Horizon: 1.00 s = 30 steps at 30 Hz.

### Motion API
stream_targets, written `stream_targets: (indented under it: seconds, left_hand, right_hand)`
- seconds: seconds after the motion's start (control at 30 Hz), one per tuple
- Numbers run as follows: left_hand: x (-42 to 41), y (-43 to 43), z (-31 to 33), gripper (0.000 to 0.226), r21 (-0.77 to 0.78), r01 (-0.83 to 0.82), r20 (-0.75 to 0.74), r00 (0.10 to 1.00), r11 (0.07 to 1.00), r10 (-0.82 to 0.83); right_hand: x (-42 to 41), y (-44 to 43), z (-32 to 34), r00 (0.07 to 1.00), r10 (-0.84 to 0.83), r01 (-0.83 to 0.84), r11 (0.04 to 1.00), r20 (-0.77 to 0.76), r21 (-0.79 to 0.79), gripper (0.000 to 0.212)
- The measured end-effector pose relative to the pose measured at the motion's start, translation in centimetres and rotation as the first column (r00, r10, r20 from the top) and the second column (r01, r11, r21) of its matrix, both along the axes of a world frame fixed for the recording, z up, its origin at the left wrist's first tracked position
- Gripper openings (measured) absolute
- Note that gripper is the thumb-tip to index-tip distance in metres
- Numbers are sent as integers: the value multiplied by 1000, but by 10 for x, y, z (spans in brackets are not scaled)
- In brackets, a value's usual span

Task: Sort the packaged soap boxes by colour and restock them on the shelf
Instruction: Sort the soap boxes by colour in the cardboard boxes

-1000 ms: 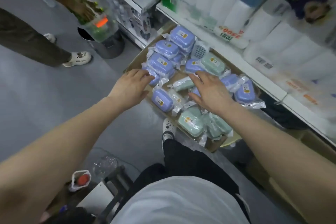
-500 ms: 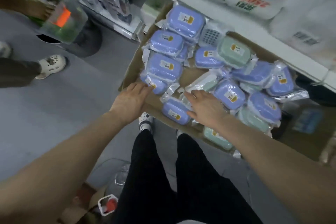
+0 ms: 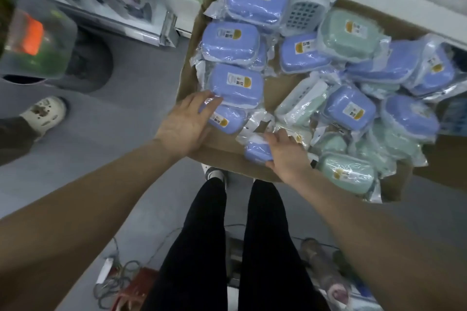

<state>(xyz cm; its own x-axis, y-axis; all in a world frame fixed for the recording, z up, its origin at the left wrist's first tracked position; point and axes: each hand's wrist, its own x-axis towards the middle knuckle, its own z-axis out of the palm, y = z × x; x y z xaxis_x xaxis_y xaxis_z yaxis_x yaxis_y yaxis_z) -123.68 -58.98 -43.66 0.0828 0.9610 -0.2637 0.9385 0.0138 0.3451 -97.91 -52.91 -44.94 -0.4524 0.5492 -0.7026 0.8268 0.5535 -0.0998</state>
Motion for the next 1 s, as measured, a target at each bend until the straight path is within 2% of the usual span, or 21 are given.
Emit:
stream_targets:
  seconds: [0.1, 0.17, 0.3, 0.43, 0.53, 0.6, 0.67, 0.73, 0.8, 0.83, 0.93, 1.0]
  left_hand:
    - [-5, 0, 7, 67, -26, 20, -2, 1000, 999, -20]
    - [-10, 0, 15, 66, -16, 20, -4, 1000, 1000, -21]
    - [-20, 1, 28, 66, 33, -61, -2, 998, 998, 61]
    - [-25, 3, 30, 74, 60, -153, 42, 988, 986, 151]
    - [-27, 8, 25, 75, 76, -160, 50, 986, 984, 157]
    - [-27, 14, 19, 74, 102, -122, 41, 992, 987, 118]
    - [-25, 20, 14, 73, 111, -83, 31, 996, 990, 80]
    - [-22, 27, 10, 72, 116, -37, 25, 999, 993, 34]
    - [-19, 33, 7, 70, 117, 14, 14, 1000, 993, -15]
    - [-18, 36, 6, 68, 119, 32, 11, 999, 992, -34]
    - [-14, 42, 4, 66, 106, 44, 4, 999, 993, -45]
    - [-12, 42, 2, 69, 67, -5, 30, 1000, 998, 3]
  right_hand:
    - [-9, 12, 26, 996, -48, 42, 996, -75, -77, 72]
    - [-14, 27, 48, 974, -147, 124, 982, -172, -139, 72]
    - [-30, 73, 98, 873, -381, 274, 899, -305, -342, 66]
    - [-66, 118, 111, 755, -502, 337, 849, -421, -407, 63]
    - [-98, 148, 93, 688, -521, 365, 850, -505, -379, 59]
    - [-114, 162, 77, 703, -464, 329, 884, -538, -333, 54]
    - [-125, 169, 56, 744, -343, 288, 939, -573, -188, 45]
    - [-130, 167, 37, 778, -210, 288, 957, -593, 39, 39]
    - [-126, 158, 27, 757, -158, 357, 913, -634, 199, 41]
    - [-121, 149, 26, 717, -171, 425, 876, -675, 230, 43]
    - [-95, 108, 26, 547, -278, 656, 728, -790, 197, 35]
    - [-74, 68, 24, 478, -421, 757, 643, -771, 118, 35]
